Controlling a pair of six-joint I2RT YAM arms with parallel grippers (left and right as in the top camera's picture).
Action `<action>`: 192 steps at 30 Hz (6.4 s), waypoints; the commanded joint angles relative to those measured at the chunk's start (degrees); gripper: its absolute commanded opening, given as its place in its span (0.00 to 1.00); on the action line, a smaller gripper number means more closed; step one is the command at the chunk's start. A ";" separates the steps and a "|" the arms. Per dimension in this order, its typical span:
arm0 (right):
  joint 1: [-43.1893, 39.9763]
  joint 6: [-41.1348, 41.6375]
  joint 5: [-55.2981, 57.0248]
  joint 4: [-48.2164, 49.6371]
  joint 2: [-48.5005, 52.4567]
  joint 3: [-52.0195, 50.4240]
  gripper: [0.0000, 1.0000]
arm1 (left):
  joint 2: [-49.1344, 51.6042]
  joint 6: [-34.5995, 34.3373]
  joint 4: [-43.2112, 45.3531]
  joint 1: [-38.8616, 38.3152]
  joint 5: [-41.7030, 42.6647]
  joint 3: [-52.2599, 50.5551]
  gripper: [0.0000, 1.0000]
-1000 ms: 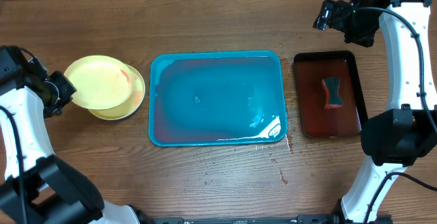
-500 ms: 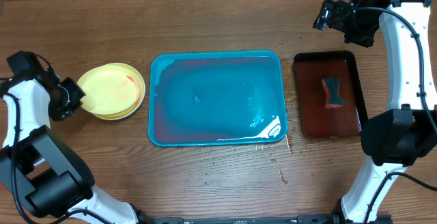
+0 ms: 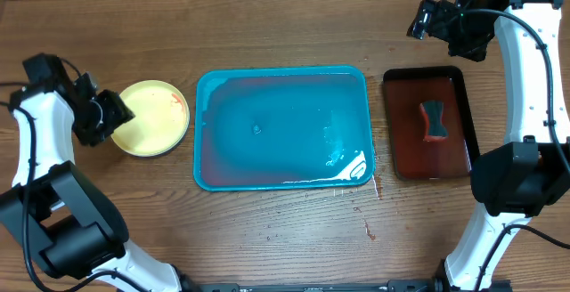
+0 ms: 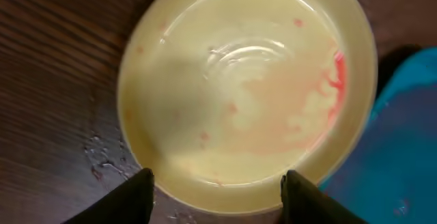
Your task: Clean dirty plates on tray and stack at the side
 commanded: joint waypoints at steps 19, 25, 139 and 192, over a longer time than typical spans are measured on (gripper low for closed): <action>0.13 -0.48 8.98 -13.68 -25.97 2.01 1.00 | -11.56 6.71 -7.67 -8.55 2.32 13.57 0.99; 0.13 -0.48 9.01 -13.64 -29.03 2.01 1.00 | -11.56 6.69 -7.67 -8.55 2.32 13.57 1.00; 2.60 -4.55 12.28 78.55 -119.82 -128.08 1.00 | -21.81 6.71 -7.69 -8.61 2.29 13.57 1.00; 2.60 -4.55 12.26 78.53 -119.82 -128.08 1.00 | -107.01 12.98 59.63 -21.99 -11.67 -82.16 1.00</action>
